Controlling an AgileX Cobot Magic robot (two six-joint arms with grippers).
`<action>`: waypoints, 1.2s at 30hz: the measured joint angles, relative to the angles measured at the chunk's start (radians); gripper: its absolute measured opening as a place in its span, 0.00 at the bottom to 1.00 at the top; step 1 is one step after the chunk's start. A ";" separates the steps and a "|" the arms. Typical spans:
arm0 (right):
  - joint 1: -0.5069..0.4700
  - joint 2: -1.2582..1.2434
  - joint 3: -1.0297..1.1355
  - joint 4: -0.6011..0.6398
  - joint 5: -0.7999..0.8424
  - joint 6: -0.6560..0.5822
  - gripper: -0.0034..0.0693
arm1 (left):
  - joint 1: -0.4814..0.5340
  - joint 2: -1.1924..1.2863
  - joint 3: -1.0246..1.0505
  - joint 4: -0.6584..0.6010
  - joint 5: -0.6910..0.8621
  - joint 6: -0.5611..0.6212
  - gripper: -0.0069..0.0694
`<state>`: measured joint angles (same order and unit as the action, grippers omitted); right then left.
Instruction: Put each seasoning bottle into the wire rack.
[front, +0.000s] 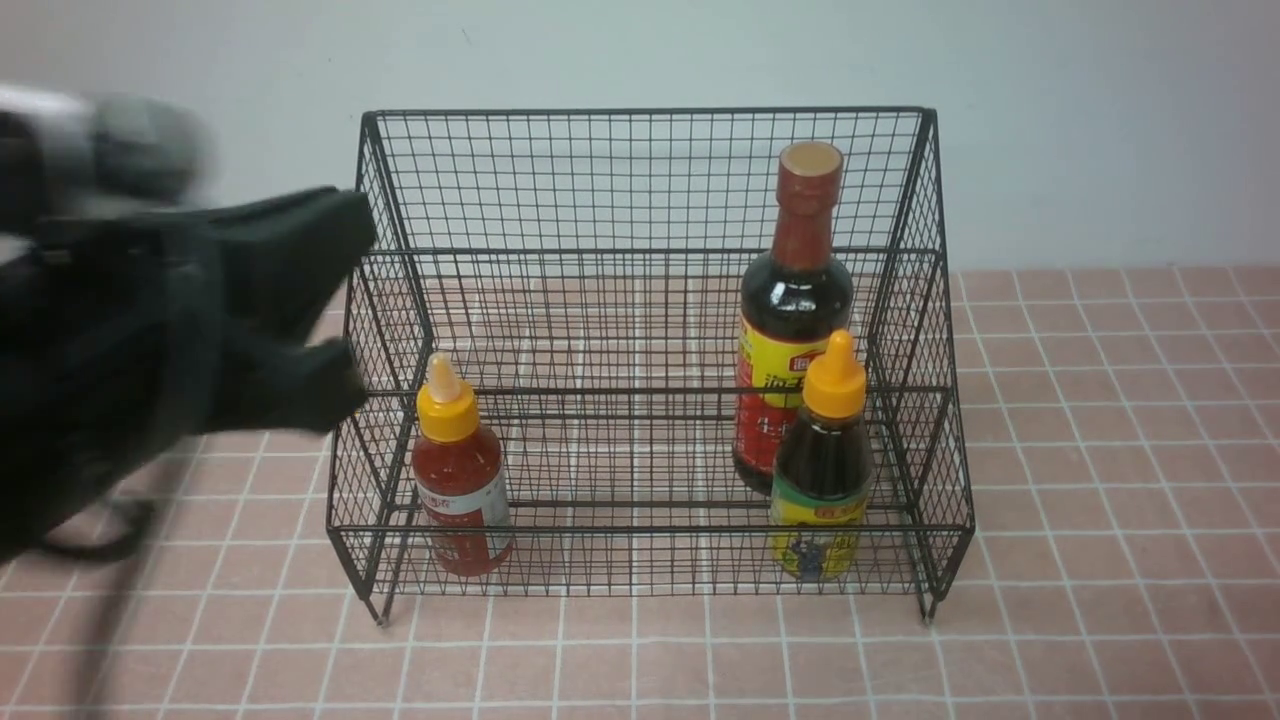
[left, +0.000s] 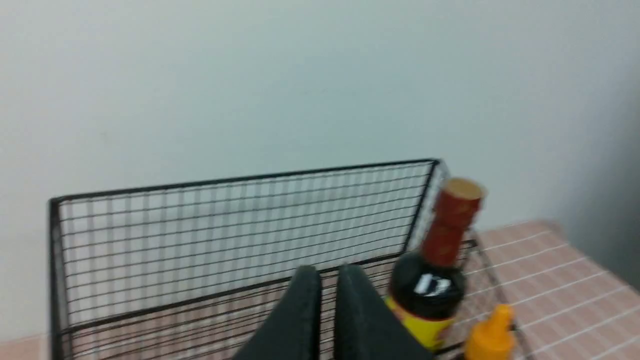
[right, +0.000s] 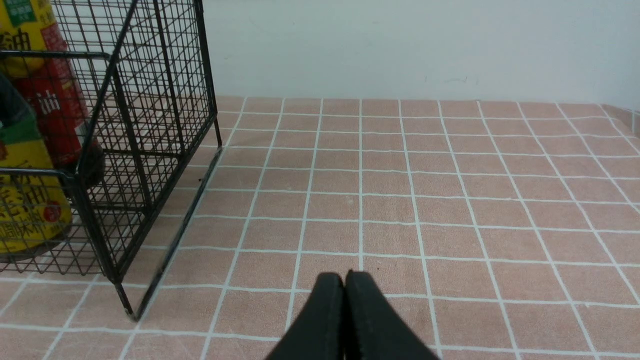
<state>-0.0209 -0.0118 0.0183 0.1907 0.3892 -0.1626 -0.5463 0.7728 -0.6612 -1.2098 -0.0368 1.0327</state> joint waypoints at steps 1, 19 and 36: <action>0.000 0.000 0.000 -0.001 0.000 0.008 0.03 | 0.000 -0.036 0.000 -0.018 0.037 0.011 0.09; 0.000 0.000 0.000 -0.001 0.000 0.020 0.03 | 0.000 -0.322 0.000 -0.071 0.108 0.096 0.08; 0.000 0.000 0.000 -0.001 0.000 0.020 0.03 | 0.035 -0.613 0.097 0.787 0.168 -0.558 0.08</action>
<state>-0.0209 -0.0118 0.0183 0.1898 0.3892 -0.1430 -0.5116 0.1593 -0.5643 -0.4227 0.1311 0.4743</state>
